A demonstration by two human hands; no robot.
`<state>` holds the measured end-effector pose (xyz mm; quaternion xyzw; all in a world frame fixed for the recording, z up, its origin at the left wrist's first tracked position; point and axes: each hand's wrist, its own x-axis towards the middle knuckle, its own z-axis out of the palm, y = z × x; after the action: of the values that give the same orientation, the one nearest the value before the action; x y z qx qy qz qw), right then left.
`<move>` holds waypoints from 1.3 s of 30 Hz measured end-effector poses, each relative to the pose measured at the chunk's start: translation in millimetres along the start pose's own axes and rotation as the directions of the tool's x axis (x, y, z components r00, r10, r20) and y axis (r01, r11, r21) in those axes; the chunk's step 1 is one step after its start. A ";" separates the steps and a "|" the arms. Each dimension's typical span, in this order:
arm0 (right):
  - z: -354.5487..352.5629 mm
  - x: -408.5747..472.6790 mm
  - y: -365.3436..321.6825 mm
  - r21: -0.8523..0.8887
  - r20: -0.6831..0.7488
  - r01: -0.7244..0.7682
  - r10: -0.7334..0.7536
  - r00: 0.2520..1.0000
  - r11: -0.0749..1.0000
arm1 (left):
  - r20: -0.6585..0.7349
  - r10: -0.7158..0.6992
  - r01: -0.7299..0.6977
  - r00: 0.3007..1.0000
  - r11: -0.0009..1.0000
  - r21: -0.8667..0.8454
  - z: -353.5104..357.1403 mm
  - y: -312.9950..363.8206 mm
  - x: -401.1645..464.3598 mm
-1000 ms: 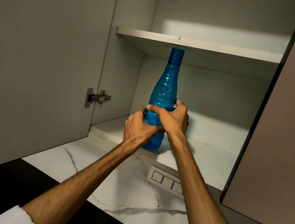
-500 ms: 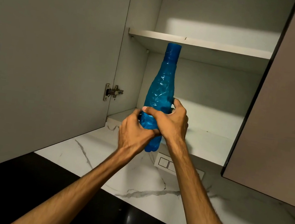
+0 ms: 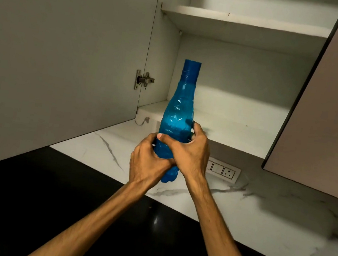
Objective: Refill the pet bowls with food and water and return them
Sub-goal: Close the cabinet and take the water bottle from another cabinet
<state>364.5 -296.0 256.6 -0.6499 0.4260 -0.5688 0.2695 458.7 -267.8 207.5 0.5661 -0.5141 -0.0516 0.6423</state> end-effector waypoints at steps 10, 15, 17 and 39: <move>16.5 -54.7 60.0 -0.004 0.026 -0.110 0.110 0.994 0.994 | 0.083 -0.111 0.111 0.990 0.994 0.011 -1.2 -48.2 -60.5; 21.6 -75.1 92.8 -0.020 0.045 -0.172 0.173 0.984 0.985 | 0.109 -0.177 0.174 0.978 0.984 0.034 7.0 -75.6 -87.0; 22.9 -83.2 108.6 -0.032 0.057 -0.205 0.207 0.977 0.978 | 0.116 -0.194 0.189 0.974 0.981 0.050 11.9 -88.9 -98.4; 44.9 -142.6 249.3 -0.158 0.170 -0.383 0.407 0.897 0.910 | 0.249 -0.479 0.409 0.842 0.867 0.284 49.2 -211.7 -177.4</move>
<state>347.8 -302.0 -33.5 -0.6183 0.5537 -0.4074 0.3809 449.8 -260.9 -72.7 0.7222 -0.4651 -0.2311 0.4569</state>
